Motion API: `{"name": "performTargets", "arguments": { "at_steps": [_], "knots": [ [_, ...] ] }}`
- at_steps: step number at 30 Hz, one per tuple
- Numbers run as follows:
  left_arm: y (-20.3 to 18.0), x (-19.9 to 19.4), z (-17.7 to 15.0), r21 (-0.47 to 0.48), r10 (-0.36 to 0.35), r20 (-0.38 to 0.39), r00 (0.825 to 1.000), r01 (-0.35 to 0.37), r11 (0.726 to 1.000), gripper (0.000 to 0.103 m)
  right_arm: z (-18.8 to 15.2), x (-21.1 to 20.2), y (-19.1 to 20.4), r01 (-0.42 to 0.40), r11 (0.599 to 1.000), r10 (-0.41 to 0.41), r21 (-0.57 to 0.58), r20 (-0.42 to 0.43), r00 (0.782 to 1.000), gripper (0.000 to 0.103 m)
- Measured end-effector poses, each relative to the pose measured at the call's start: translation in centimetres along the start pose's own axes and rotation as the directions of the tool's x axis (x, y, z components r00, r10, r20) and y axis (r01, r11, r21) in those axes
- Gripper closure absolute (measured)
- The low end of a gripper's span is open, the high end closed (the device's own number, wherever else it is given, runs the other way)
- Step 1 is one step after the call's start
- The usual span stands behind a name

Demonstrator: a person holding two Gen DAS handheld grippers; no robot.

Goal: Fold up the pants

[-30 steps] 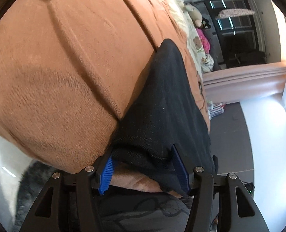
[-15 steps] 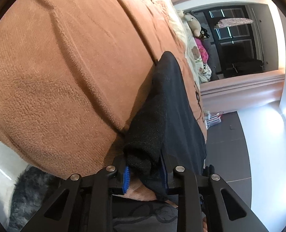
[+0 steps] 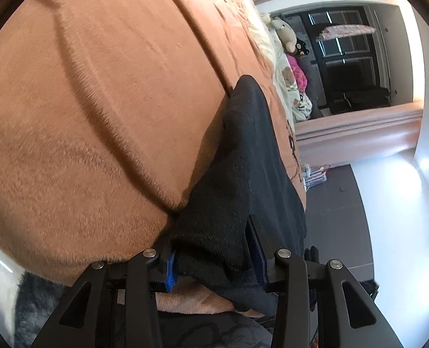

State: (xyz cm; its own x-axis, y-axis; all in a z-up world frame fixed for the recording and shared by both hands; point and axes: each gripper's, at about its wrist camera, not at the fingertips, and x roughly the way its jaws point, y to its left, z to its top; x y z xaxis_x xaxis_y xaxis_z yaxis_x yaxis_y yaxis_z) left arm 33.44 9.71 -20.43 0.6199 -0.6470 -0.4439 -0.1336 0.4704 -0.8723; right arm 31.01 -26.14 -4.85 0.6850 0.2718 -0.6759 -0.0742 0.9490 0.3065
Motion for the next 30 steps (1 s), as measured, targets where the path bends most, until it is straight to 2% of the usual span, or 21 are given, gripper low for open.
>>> {"name": "performTargets", "arguments": {
  "at_steps": [3, 5, 7, 11, 15, 19, 20, 23, 30],
  "knots": [
    [-0.2, -0.1, 0.0, 0.009, 0.002, 0.000, 1.000, -0.002, 1.000, 0.063, 0.3, 2.0, 2.1, -0.021, 0.999, 0.021, -0.026, -0.007, 1.000, 0.073],
    [-0.5, -0.4, -0.2, 0.032, 0.015, 0.007, 1.000, -0.015, 0.999, 0.073, 0.3, 3.3, 3.1, -0.038, 0.999, 0.037, -0.036, -0.019, 0.999, 0.073],
    [-1.0, -0.8, -0.5, 0.053, 0.015, 0.017, 1.000, -0.016, 0.998, 0.079, 0.6, 4.7, 4.4, -0.042, 0.997, 0.040, -0.061, -0.028, 0.999, 0.073],
    [-1.9, -1.6, -0.8, 0.076, 0.014, 0.034, 0.999, -0.016, 0.997, 0.084, 0.9, 8.1, 6.7, -0.050, 0.993, 0.044, -0.106, -0.065, 0.997, 0.073],
    [-2.8, -2.3, -1.0, 0.089, -0.001, 0.047, 0.999, -0.003, 0.996, 0.085, 0.8, 10.5, 7.9, -0.015, 0.991, 0.003, -0.131, -0.092, 0.996, 0.074],
    [-2.7, -2.6, -1.1, 0.063, -0.005, 0.053, 0.999, 0.001, 0.998, 0.085, -0.3, 12.9, 8.9, -0.009, 0.990, -0.014, -0.137, -0.163, 0.987, 0.081],
    [-2.8, -2.6, -1.2, 0.059, 0.001, 0.055, 0.998, -0.005, 0.998, 0.085, -0.7, 13.5, 9.1, 0.016, 0.988, -0.042, -0.151, -0.170, 0.985, 0.084],
    [-2.9, -2.5, -1.5, 0.058, 0.030, 0.067, 0.997, -0.034, 0.998, 0.085, -0.8, 14.8, 9.0, 0.044, 0.989, -0.069, -0.145, -0.176, 0.982, 0.086],
    [-2.9, -2.3, -1.8, 0.023, 0.062, 0.079, 0.995, -0.064, 0.998, 0.085, 2.0, 17.2, 10.4, 0.097, 0.979, -0.126, -0.181, -0.154, 0.980, 0.087]
  ]
}}
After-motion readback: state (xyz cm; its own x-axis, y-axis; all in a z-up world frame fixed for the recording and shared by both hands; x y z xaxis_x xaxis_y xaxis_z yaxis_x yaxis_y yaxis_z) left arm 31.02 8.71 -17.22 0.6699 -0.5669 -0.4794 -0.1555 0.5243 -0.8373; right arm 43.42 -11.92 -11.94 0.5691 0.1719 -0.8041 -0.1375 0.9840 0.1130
